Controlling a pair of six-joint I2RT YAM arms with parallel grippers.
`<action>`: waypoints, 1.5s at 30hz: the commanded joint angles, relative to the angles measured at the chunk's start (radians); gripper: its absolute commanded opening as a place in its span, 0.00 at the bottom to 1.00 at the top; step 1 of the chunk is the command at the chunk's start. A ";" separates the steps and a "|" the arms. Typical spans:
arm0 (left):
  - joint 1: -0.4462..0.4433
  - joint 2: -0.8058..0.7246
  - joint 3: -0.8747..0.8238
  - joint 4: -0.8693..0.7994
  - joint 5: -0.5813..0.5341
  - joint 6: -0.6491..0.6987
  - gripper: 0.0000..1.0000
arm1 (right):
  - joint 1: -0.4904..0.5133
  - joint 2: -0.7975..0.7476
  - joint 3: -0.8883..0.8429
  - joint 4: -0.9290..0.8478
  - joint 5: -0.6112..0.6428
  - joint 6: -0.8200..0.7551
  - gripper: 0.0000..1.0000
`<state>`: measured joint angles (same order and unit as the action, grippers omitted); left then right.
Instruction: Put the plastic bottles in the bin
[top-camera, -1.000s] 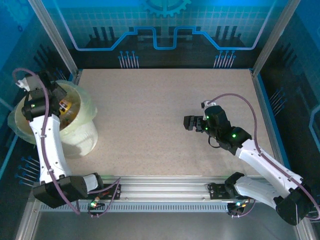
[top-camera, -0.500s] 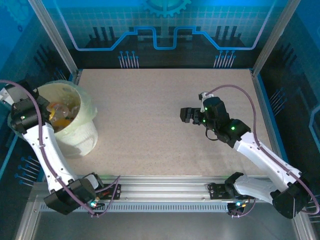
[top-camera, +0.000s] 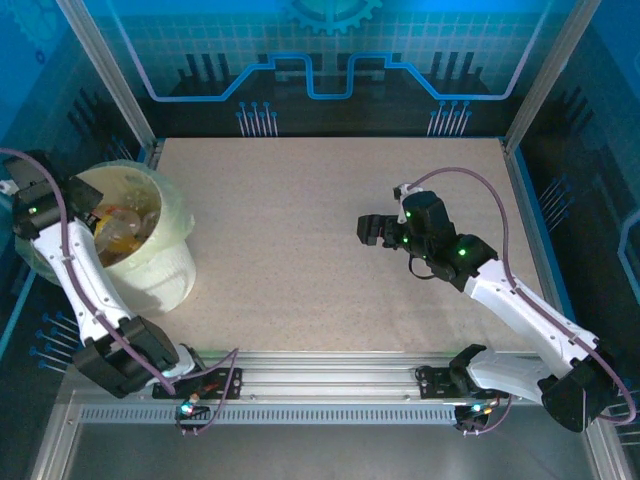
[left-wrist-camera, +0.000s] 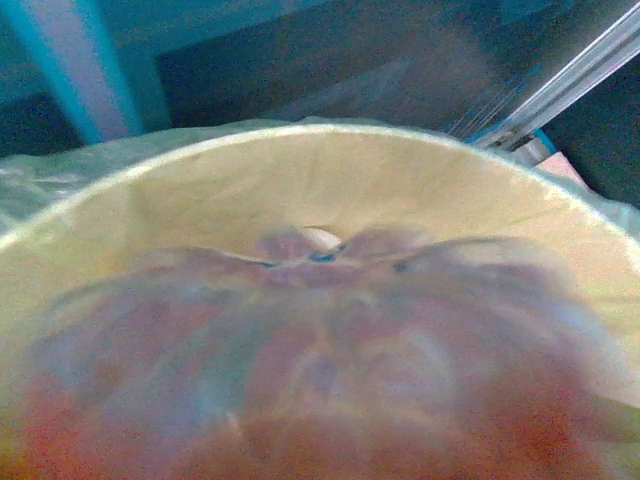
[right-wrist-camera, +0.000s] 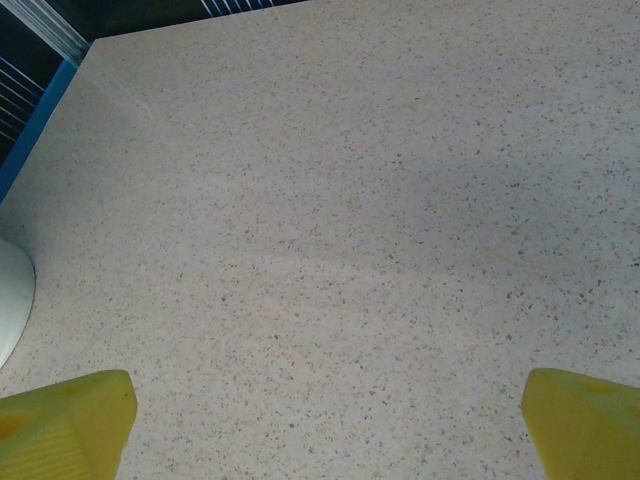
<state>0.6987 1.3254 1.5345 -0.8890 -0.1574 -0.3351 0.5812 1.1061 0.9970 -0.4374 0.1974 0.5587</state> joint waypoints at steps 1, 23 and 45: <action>0.008 0.011 0.126 -0.065 0.063 0.015 0.91 | -0.012 -0.025 0.016 -0.018 0.005 0.014 1.00; -0.535 -0.400 -0.281 0.574 0.626 -0.158 0.99 | -0.050 -0.246 -0.106 -0.020 0.288 -0.110 1.00; -0.711 -0.202 -0.991 1.038 0.141 0.161 0.99 | -0.649 -0.254 -0.641 0.485 0.039 -0.309 1.00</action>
<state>-0.0113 1.1072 0.5697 0.0704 0.0975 -0.2752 -0.0254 0.8322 0.3923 -0.1417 0.3599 0.2527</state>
